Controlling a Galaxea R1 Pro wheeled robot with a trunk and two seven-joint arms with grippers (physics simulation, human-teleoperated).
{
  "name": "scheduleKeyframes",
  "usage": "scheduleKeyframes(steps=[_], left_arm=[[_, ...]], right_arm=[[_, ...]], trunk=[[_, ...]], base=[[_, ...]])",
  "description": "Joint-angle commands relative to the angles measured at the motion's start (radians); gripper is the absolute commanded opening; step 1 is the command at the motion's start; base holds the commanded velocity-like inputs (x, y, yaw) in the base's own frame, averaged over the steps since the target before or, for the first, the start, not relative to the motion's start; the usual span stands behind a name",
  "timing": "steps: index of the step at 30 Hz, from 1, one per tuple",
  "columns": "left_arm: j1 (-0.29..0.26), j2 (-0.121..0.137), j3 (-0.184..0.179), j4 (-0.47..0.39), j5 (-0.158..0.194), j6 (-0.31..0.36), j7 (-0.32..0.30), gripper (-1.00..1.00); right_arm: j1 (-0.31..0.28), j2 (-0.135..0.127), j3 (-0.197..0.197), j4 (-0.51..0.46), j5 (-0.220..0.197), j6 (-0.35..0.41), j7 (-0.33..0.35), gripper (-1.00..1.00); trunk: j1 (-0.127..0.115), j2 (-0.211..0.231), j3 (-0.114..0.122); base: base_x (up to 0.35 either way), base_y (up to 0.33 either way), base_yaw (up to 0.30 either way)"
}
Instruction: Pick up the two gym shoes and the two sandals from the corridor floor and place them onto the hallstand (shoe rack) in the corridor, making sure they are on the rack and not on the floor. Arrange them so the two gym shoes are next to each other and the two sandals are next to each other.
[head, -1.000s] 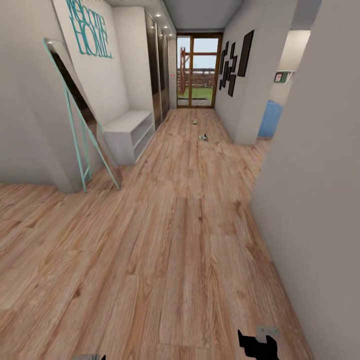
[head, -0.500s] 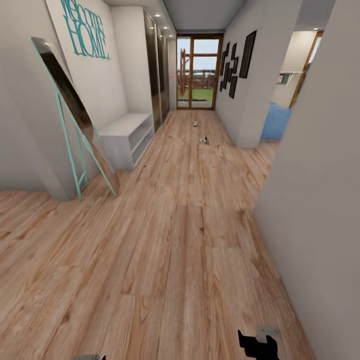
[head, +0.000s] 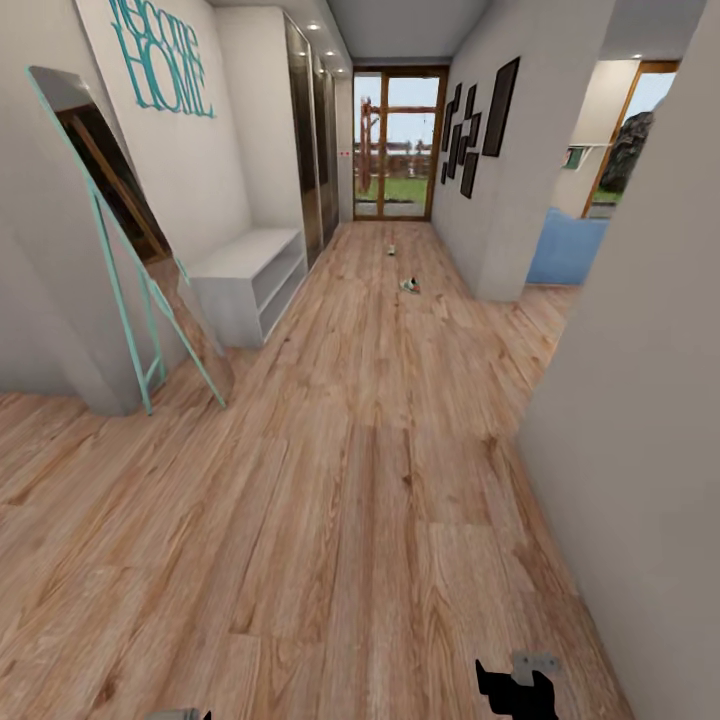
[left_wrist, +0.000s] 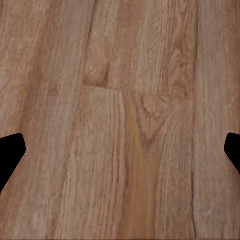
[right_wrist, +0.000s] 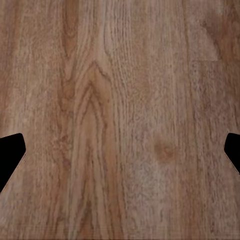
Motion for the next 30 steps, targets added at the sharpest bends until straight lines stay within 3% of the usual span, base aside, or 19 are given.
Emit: scheduleKeyframes(steps=[1, 30], left_arm=[[-0.001, -0.001, 0.008, 0.001, -0.004, -0.002, -0.009, 1.00], [-0.001, -0.001, 0.008, 0.002, -0.005, -0.002, -0.009, 1.00]], right_arm=[[-0.001, 0.000, -0.001, 0.001, -0.004, -0.003, 0.000, 1.00], [-0.001, -0.002, -0.003, 0.001, -0.007, -0.004, -0.008, 1.00]], trunk=[[0.001, 0.000, -0.001], [0.001, 0.000, -0.001]], base=[[0.335, 0.000, 0.000], [0.335, 0.000, 0.000]])
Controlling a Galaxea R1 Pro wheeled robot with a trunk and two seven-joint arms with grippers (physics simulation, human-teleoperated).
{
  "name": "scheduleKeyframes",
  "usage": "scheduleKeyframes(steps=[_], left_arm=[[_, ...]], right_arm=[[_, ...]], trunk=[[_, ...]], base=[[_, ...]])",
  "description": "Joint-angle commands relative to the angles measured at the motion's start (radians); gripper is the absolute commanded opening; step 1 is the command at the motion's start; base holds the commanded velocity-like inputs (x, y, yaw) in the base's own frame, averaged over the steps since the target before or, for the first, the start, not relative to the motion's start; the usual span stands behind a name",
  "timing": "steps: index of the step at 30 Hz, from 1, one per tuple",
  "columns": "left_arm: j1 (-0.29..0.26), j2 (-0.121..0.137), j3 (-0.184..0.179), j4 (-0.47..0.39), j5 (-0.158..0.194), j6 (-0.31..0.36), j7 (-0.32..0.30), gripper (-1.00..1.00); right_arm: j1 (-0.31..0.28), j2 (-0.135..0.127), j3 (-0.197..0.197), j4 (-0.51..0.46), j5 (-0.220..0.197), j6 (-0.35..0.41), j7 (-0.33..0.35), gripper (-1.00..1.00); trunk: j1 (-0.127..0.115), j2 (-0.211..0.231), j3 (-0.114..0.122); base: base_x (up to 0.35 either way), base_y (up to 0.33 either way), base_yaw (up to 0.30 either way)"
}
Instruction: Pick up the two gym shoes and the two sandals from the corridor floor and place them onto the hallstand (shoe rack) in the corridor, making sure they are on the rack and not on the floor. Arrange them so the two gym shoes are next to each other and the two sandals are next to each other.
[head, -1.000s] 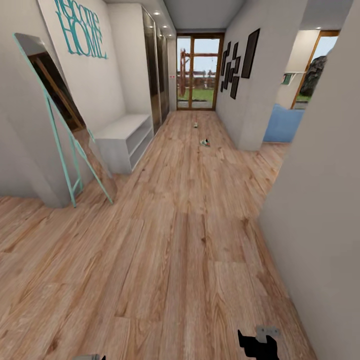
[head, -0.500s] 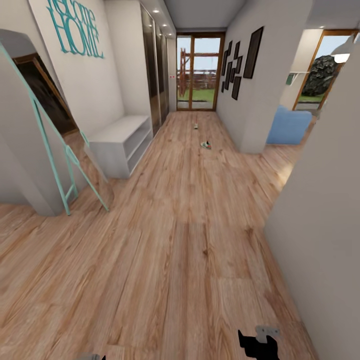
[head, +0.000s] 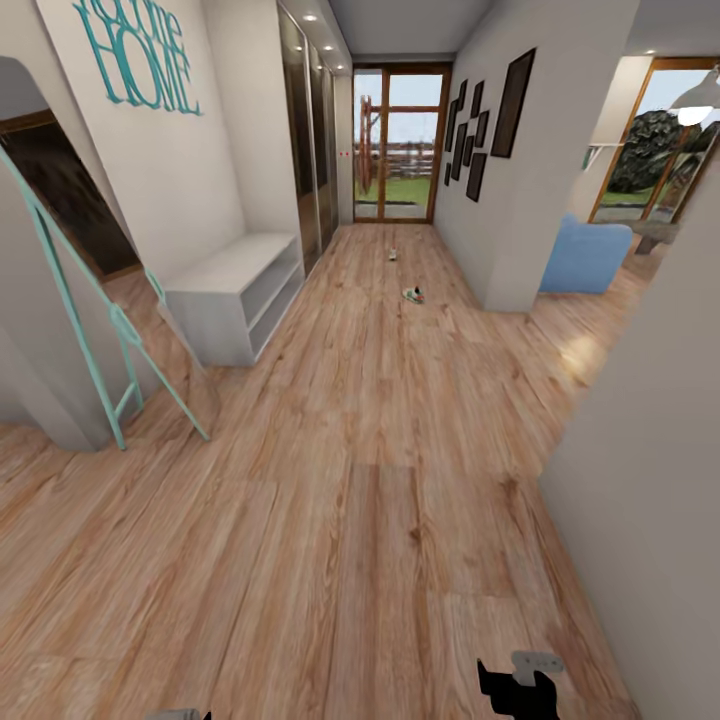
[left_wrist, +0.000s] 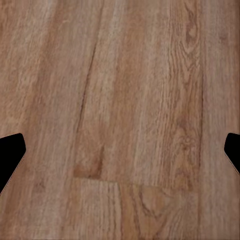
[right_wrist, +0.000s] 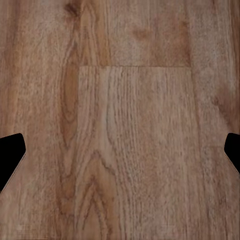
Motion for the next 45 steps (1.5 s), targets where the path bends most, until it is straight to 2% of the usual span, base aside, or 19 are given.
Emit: scheduleKeyframes(steps=[1, 45], left_arm=[[-0.001, -0.001, 0.008, 0.001, -0.004, -0.002, -0.009, 1.00], [-0.001, -0.001, 0.009, 0.000, -0.004, -0.003, -0.009, 1.00]], right_arm=[[0.000, 0.000, -0.002, 0.001, -0.004, -0.004, 0.001, 1.00], [0.000, 0.000, -0.004, 0.001, -0.006, -0.004, 0.001, 1.00]], trunk=[[0.001, 0.000, -0.001], [0.001, 0.000, -0.001]], base=[[0.335, 0.000, 0.000], [0.336, 0.000, 0.000]])
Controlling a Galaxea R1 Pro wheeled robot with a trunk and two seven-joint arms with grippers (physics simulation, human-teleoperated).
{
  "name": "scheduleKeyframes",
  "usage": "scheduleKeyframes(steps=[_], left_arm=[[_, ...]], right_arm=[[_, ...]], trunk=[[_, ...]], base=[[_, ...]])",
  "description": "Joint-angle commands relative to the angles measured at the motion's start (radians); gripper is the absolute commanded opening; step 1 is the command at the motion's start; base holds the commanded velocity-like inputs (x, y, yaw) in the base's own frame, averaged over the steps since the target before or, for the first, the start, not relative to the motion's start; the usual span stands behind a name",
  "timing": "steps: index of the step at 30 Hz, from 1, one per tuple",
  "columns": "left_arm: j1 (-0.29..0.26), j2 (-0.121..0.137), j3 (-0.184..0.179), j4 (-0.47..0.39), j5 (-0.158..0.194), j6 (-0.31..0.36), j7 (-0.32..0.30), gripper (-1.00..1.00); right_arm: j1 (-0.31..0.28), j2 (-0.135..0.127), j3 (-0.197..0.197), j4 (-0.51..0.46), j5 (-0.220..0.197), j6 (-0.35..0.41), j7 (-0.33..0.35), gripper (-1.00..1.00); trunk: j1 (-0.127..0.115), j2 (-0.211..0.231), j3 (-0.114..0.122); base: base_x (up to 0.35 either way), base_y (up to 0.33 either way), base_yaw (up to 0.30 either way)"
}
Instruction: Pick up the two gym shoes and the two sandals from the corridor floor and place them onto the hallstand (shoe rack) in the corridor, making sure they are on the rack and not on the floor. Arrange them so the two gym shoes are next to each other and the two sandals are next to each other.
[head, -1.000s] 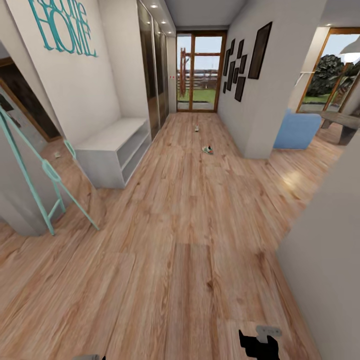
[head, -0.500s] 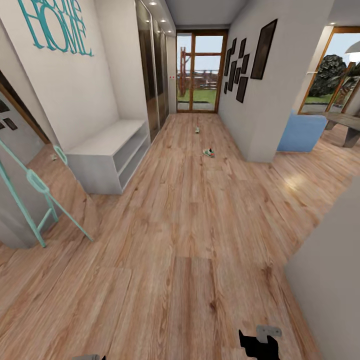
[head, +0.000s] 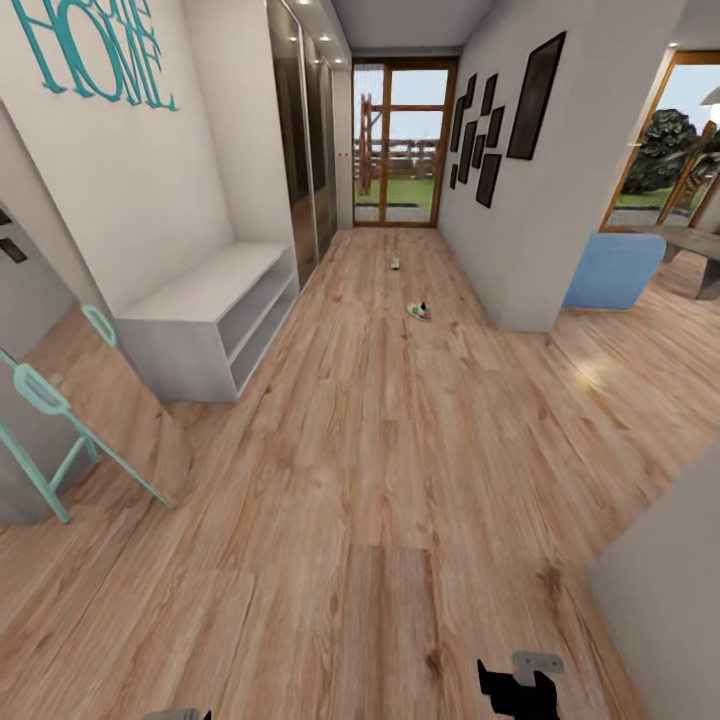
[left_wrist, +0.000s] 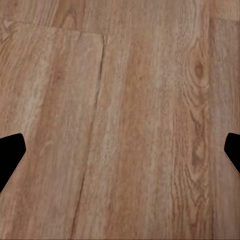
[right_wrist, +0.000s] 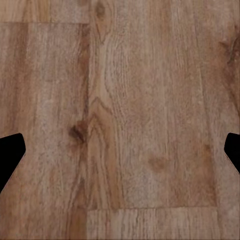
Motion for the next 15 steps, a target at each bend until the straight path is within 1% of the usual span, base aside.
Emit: scheduleKeyframes(steps=[1, 9, 11, 15], left_arm=[[-0.001, -0.001, 0.009, 0.001, -0.004, -0.002, -0.009, 1.00], [-0.001, -0.001, 0.008, 0.001, -0.004, -0.002, -0.009, 1.00], [-0.001, -0.001, 0.009, 0.000, -0.003, -0.003, -0.009, 1.00], [-0.001, -0.001, 0.008, 0.001, -0.004, -0.002, -0.009, 1.00]], right_arm=[[-0.001, 0.000, -0.002, 0.001, -0.004, -0.004, 0.001, 1.00], [0.000, 0.000, -0.002, 0.001, -0.004, -0.004, 0.002, 1.00], [-0.001, 0.000, -0.002, 0.001, -0.004, -0.004, 0.002, 1.00], [-0.001, 0.000, -0.002, 0.001, -0.004, -0.004, 0.002, 1.00]], trunk=[[0.001, 0.000, -0.001], [0.001, 0.000, -0.001], [0.001, 0.000, 0.000], [0.001, 0.000, 0.001]], base=[[0.336, 0.000, 0.000], [0.336, 0.000, -0.003], [0.336, 0.000, -0.121], [0.336, 0.000, -0.199]])
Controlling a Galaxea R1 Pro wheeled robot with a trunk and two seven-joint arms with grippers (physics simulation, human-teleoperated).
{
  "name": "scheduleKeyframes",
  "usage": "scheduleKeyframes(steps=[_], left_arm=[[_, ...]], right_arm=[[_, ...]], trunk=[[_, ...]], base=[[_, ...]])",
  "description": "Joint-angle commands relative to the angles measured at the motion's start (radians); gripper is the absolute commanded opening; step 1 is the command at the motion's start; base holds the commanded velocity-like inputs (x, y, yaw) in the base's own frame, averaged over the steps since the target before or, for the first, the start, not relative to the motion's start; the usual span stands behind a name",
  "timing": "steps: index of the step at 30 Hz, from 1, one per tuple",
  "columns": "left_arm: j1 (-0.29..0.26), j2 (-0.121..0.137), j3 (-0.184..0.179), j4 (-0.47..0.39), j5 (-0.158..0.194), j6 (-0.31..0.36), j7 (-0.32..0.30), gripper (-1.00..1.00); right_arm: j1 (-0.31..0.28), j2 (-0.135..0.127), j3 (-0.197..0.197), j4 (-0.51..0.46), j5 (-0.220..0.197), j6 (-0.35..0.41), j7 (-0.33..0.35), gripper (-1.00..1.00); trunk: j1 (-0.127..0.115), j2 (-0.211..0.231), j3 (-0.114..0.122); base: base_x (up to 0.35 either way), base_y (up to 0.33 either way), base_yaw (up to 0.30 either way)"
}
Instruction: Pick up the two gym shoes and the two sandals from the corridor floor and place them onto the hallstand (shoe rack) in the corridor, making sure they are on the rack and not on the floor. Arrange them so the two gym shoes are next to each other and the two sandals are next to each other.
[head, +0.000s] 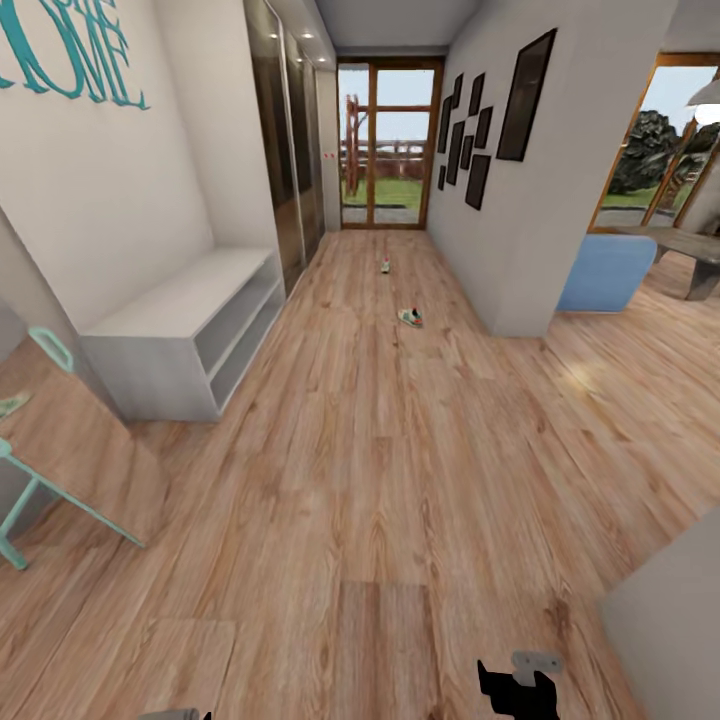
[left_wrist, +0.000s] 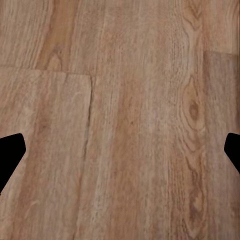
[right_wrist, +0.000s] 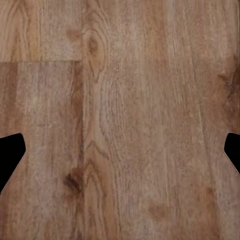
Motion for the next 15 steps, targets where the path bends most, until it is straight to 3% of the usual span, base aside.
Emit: scheduleKeyframes(steps=[1, 6, 15], left_arm=[[-0.001, -0.001, 0.009, 0.000, -0.004, -0.002, -0.009, 1.00], [-0.001, -0.001, 0.009, 0.000, -0.004, -0.002, -0.009, 1.00], [-0.001, -0.001, 0.009, -0.001, -0.004, -0.003, -0.009, 1.00]], right_arm=[[-0.001, 0.000, -0.002, 0.001, -0.004, -0.004, 0.001, 1.00], [-0.001, 0.000, -0.002, 0.001, -0.004, -0.004, 0.001, 1.00], [-0.001, 0.000, -0.002, 0.002, -0.003, -0.002, 0.002, 1.00]], trunk=[[0.001, 0.000, 0.000], [0.001, 0.000, 0.001], [0.001, 0.000, 0.001]], base=[[0.336, 0.000, -0.196], [0.335, 0.000, -0.109], [0.336, 0.000, -0.011]])
